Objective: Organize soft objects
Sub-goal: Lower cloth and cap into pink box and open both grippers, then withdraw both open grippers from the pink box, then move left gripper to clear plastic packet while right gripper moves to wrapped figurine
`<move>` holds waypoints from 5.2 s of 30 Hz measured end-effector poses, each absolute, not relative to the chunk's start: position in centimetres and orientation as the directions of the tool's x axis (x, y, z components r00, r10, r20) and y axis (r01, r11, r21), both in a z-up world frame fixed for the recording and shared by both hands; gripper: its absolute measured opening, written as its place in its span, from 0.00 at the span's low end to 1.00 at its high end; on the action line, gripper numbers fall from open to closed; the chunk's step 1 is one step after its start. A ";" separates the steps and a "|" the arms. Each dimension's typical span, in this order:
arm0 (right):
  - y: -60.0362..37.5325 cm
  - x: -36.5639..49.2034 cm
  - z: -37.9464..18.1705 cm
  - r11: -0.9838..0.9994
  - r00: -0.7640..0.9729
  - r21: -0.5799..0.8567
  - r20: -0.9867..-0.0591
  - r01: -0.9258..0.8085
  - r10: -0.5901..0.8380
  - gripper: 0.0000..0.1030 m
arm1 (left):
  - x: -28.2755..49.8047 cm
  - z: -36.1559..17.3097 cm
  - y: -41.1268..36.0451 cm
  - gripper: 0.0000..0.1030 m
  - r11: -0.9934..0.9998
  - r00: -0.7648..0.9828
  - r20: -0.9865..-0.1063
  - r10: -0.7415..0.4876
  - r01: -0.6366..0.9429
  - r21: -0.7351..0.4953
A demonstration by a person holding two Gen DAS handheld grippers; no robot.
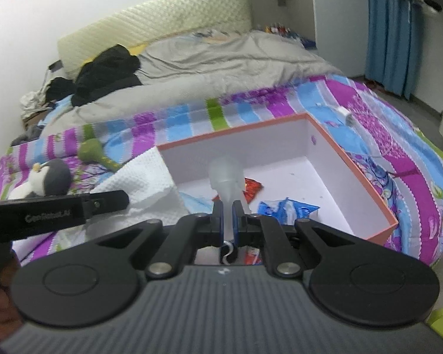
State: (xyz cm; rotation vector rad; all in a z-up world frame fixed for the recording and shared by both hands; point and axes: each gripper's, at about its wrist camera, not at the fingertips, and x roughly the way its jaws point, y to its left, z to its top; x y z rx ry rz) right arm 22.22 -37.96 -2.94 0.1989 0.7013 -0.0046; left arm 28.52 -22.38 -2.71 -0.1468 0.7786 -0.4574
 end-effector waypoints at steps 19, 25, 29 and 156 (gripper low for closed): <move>-42.6 30.3 -10.1 0.962 0.628 0.225 -0.774 0.155 0.079 0.12 | 39.0 -9.5 -28.0 0.08 0.893 0.475 -0.772 -0.422 0.365 -0.263; -42.9 30.1 -9.9 0.955 0.628 0.244 -0.773 0.168 0.087 0.17 | 38.9 -9.6 -27.6 0.10 0.894 0.464 -0.778 -0.423 0.352 -0.276; -43.0 29.2 -8.8 0.944 0.645 0.271 -0.759 0.189 0.089 0.50 | 37.8 -8.5 -27.0 0.55 0.898 0.495 -0.759 -0.423 0.343 -0.277; -8.7 46.8 -23.0 0.816 0.611 0.495 -0.559 -0.298 0.561 0.41 | 38.5 -25.2 6.2 0.55 0.994 0.757 -0.646 -0.098 0.048 -0.094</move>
